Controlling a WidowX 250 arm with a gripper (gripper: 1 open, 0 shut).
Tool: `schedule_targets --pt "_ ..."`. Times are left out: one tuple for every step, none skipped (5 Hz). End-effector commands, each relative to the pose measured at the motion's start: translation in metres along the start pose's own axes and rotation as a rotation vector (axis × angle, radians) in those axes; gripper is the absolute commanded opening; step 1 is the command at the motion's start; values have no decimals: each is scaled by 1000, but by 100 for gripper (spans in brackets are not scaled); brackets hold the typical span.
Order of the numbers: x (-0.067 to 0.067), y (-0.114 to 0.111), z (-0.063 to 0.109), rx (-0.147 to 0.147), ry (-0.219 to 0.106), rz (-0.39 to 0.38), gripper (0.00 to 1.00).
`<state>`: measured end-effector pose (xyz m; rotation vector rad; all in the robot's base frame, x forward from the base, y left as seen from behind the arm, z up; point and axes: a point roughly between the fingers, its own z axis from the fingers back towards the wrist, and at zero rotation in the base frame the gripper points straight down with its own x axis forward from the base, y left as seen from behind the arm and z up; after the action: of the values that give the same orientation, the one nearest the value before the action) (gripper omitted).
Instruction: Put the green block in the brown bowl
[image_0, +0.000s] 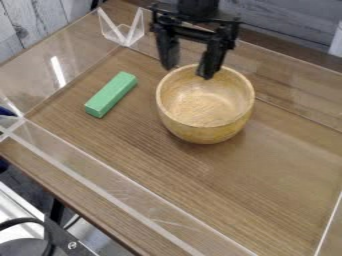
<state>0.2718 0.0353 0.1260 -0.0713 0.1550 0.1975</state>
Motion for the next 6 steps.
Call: schedule_targets --pt "-6 25 14 -37 -86 -33 100" --pt "-10 61 8 -77 -116 -59 100" --pt "-12 89 -1 -17 -110 -46 100" --pt "-11 110 -15 54 -94 -34 100" --pt "-8 123 -36 62 -51 -70 100" --pt "-2 134 -49 68 -30 -108 100"
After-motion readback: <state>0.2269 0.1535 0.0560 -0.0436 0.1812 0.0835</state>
